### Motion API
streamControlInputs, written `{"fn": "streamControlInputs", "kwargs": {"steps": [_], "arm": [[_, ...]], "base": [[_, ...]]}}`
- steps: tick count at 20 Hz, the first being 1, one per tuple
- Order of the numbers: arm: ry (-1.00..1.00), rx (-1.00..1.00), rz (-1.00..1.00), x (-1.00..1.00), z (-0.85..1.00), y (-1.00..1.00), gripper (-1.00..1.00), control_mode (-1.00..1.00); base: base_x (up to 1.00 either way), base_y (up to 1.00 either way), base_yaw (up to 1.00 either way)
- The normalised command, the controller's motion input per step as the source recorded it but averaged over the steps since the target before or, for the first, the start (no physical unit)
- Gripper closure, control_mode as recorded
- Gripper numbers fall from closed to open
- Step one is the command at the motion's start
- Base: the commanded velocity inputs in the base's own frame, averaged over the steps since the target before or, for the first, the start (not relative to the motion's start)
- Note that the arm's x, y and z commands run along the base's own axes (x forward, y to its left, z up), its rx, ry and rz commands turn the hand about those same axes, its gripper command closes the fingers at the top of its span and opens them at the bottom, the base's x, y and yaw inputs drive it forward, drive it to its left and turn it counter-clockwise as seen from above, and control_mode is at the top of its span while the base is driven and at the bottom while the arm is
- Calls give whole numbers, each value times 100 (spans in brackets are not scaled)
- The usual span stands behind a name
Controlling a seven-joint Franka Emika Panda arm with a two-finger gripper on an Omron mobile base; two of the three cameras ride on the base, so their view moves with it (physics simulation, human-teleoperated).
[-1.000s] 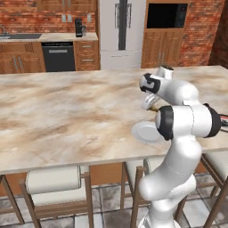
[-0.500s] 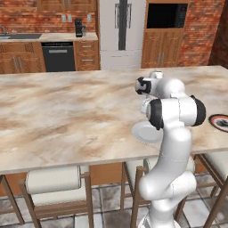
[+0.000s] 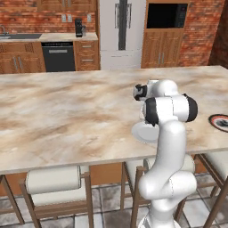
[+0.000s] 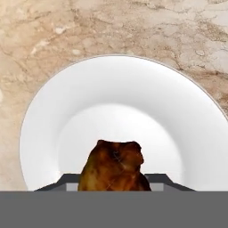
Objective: Take the chicken drumsticks from the pan and place one on each plate on the dining counter.
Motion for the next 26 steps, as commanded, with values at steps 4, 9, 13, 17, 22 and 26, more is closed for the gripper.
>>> {"fn": "streamControlInputs", "kwargs": {"steps": [4,9,13,17,22,26], "arm": [[0,0,0,6,-50,0,100,-100],[-1,0,0,10,-35,0,100,-100],[0,0,0,5,-26,0,100,-100],[0,0,0,6,-19,0,100,-100],[0,0,0,1,-8,0,-100,-100],[-1,0,0,-15,0,-3,-100,-100]], "base": [[0,0,0],[0,0,0],[0,0,0],[0,0,0],[0,0,0],[0,0,0]]}}
